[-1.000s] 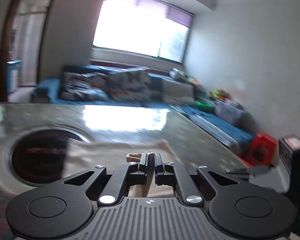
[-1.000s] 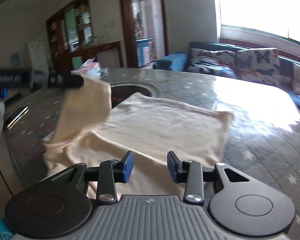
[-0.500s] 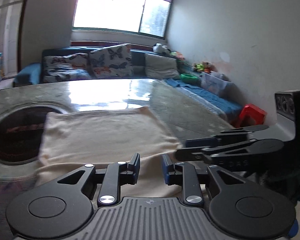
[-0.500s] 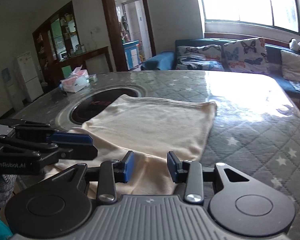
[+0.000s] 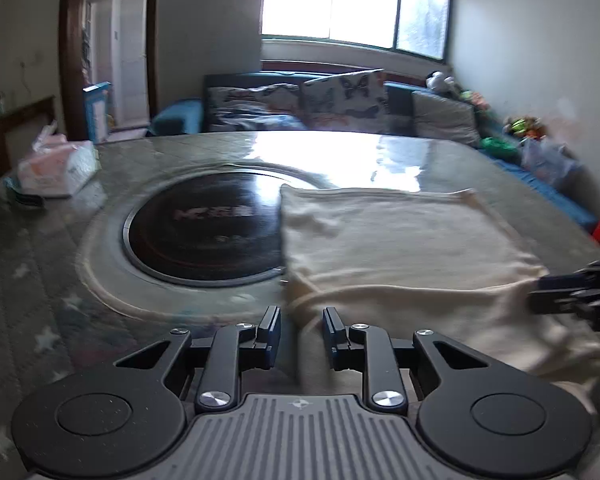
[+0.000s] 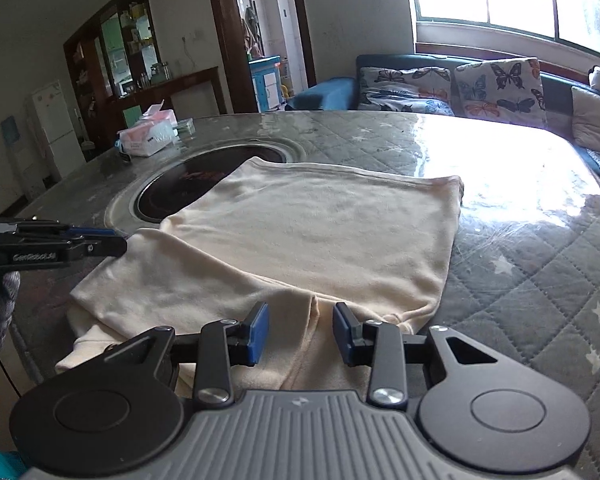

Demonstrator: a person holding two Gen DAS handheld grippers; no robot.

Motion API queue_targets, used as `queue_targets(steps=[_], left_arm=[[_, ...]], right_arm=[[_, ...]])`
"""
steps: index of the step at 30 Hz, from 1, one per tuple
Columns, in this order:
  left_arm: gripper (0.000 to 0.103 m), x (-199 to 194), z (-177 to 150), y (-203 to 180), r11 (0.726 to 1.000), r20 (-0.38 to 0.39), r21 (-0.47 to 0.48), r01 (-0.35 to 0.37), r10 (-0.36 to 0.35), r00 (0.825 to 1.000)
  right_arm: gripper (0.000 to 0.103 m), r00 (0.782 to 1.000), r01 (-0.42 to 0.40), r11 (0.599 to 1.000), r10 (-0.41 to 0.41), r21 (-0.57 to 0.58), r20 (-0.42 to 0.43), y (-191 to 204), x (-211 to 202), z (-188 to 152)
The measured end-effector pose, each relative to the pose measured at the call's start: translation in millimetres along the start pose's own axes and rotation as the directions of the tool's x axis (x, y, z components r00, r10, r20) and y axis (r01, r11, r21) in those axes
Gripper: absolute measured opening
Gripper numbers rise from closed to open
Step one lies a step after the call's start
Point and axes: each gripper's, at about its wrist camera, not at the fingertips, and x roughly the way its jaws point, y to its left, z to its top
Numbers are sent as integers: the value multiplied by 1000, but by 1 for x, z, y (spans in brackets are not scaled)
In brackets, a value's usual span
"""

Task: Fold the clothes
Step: 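Smooth the folded sweatshirt with both grippers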

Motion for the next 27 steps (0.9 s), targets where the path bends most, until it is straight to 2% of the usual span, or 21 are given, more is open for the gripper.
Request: queue_targets(steps=[4, 8, 12, 17, 22, 23, 26, 27], left_arm=[[24, -2, 4, 2, 1000, 11, -17, 0, 0, 1000], [24, -8, 9, -11, 998, 44, 7, 65, -66, 997], [24, 2, 10, -26, 994, 27, 52, 101, -102, 994], [26, 21, 5, -23, 995, -18, 56, 86, -86, 996], [26, 11, 2, -24, 994, -6, 75, 85, -85, 996], [28, 8, 2, -25, 993, -2, 82, 87, -88, 996], [46, -4, -4, -28, 989, 11, 111, 97, -99, 995], [47, -8, -6, -30, 987, 13, 125, 100, -102, 995]], right_arm=[[35, 999, 3, 999, -2, -39, 32, 7, -9, 6], [35, 999, -31, 997, 34, -67, 41, 15, -9, 10], [35, 998, -55, 994, 58, -89, 24, 24, 1, 10], [34, 999, -41, 996, 40, -83, -11, 22, 16, 4], [35, 999, -35, 994, 34, -106, -7, 22, 8, -2], [35, 999, -35, 992, 35, -118, -8, 24, 5, -4], [35, 999, -38, 987, 37, -155, -10, 30, -4, -9], [35, 999, -39, 985, 37, -168, -11, 32, -8, -11]])
